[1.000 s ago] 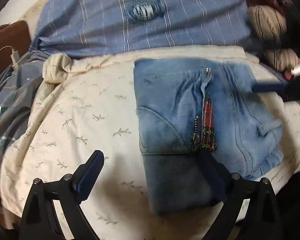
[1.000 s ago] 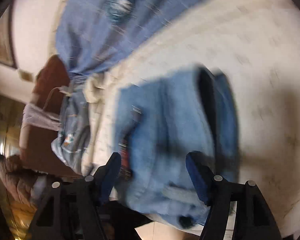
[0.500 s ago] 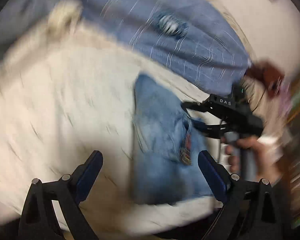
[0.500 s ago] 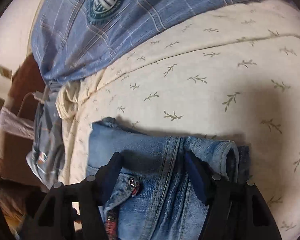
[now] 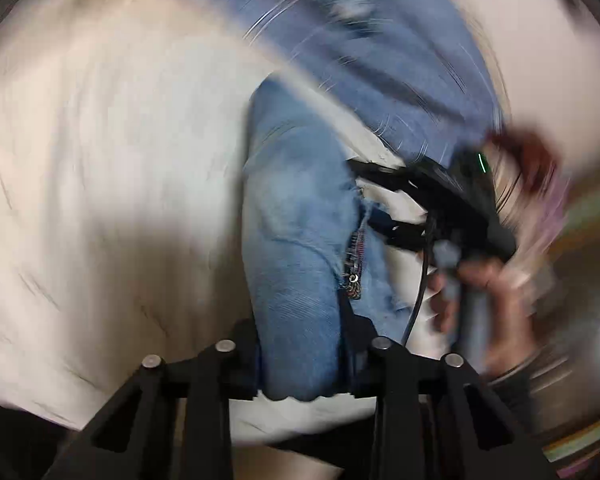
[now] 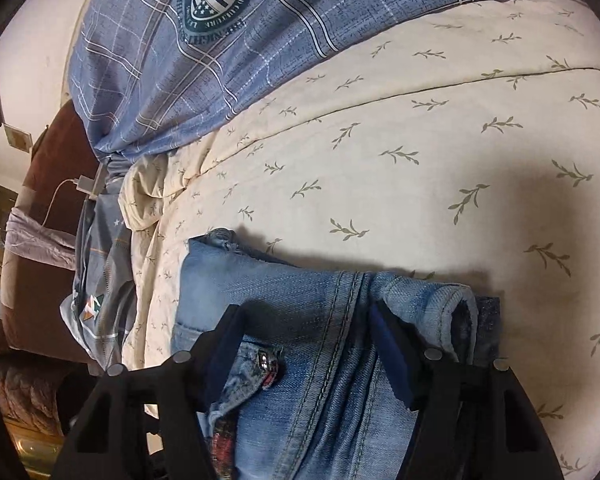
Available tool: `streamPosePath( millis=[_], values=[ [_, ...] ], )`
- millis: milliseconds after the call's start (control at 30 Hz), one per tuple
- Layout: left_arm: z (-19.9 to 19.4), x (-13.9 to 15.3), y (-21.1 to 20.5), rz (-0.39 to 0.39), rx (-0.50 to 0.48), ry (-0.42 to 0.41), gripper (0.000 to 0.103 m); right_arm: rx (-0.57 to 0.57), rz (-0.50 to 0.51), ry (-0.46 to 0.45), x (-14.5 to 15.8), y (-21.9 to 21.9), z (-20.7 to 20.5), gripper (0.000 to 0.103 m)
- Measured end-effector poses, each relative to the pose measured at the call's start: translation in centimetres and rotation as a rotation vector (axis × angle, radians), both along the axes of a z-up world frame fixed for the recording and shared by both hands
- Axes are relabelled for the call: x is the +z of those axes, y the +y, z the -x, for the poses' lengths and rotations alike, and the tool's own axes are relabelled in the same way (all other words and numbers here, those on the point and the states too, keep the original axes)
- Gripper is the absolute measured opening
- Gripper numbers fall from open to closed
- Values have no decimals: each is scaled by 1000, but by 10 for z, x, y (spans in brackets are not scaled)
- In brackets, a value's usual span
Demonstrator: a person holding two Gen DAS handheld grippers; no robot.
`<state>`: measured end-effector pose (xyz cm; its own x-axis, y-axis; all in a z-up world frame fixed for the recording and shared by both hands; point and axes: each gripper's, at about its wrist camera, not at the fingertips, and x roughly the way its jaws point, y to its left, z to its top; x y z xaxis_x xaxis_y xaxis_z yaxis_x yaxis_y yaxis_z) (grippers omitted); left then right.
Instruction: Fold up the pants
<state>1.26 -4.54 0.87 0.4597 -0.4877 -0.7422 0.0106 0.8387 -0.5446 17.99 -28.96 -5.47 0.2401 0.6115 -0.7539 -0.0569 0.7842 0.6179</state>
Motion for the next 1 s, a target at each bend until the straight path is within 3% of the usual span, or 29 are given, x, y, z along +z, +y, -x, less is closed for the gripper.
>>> streamPosePath(
  millis=[33, 67, 167, 267, 300, 400, 467, 667, 700, 733, 767, 867, 900, 1000],
  values=[
    [-1, -6, -10, -73, -10, 18, 31, -1, 3, 2, 0, 1, 0, 69],
    [-5, -25, -14, -111, -2, 92, 31, 1, 11, 3, 0, 2, -1, 69],
    [-5, -27, -5, -58, 20, 89, 37, 29, 46, -5, 2, 7, -2, 69],
    [-7, -17, 8, 55, 19, 103, 48, 23, 49, -4, 1, 8, -3, 69],
    [-8, -13, 18, 127, 33, 100, 54, 24, 47, -7, 2, 8, -3, 69],
    [-14, -2, 44, 189, 101, 52, 81, 30, 37, -13, 1, 7, -2, 69],
    [-31, -4, 55, 227, 123, 50, 81, 31, 33, -8, 1, 7, -3, 69],
    [-75, -36, 27, 263, 58, 184, 77, 38, 23, -19, 1, 6, -2, 69],
    [-75, -37, 25, 242, 64, 188, 49, 37, 19, -19, 1, 5, -1, 69],
    [-75, -35, 22, 200, 55, 181, 32, 37, 14, -18, 0, 4, -1, 69],
    [-72, -30, 21, 164, 46, 154, 28, 39, 11, -19, 0, 4, -1, 69],
    [-55, -3, -15, -166, -20, 4, 25, 52, 9, -22, 1, 4, -1, 69],
    [-55, -10, -24, -245, -22, 8, 25, 58, 15, -24, 1, 5, -1, 69],
    [-60, -16, -17, -208, 10, 24, 28, 64, 31, -26, 2, 8, -1, 69]
  ],
)
